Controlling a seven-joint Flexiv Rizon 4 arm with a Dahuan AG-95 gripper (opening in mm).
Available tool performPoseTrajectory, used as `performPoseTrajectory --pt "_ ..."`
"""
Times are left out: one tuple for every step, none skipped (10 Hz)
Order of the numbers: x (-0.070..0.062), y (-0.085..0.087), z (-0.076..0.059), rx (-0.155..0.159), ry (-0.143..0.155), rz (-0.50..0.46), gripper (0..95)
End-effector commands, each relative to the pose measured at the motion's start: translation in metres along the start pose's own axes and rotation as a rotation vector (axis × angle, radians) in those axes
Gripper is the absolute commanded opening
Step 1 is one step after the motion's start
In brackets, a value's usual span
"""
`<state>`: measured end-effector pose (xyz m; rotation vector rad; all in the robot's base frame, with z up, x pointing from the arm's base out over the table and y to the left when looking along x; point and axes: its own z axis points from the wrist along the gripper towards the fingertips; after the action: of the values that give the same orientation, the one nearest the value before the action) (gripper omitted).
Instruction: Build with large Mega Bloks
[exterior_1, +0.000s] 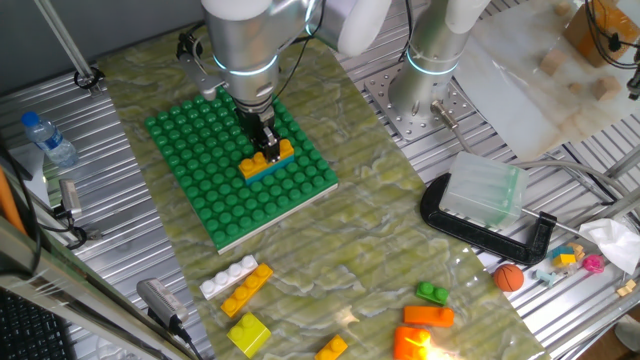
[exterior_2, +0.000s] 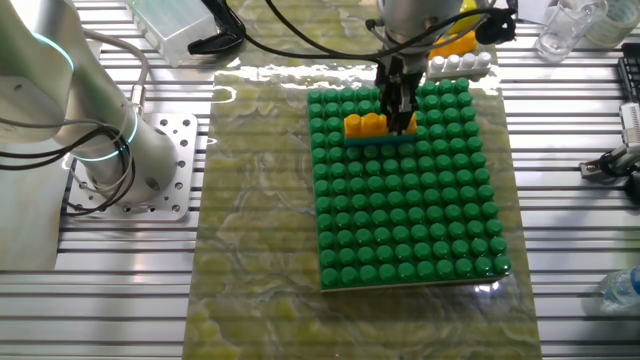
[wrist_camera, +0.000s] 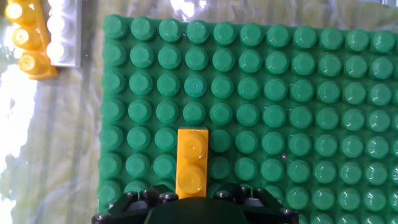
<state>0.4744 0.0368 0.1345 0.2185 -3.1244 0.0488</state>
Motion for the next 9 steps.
performPoseTrajectory --pt "0.0171 0.0278 -0.028 0.038 0.026 0.093 57.0" --pt "0.017 0.0282 -0.0282 0.037 0.027 0.092 0.0" --pt "0.017 0.0284 -0.0283 0.037 0.025 0.087 0.0" --pt "0.0167 0.0287 -0.0285 0.036 0.025 0.083 0.0" --pt "0.0162 0.0299 -0.0293 0.035 0.025 0.08 0.0" --pt "0.0155 0.0319 -0.0305 0.035 0.025 0.078 0.0" --pt "0.015 0.033 -0.0312 0.036 0.025 0.077 0.0" --pt "0.0152 0.0335 -0.0315 0.034 0.025 0.074 0.0" --pt "0.0152 0.0335 -0.0315 0.034 0.025 0.071 0.0"
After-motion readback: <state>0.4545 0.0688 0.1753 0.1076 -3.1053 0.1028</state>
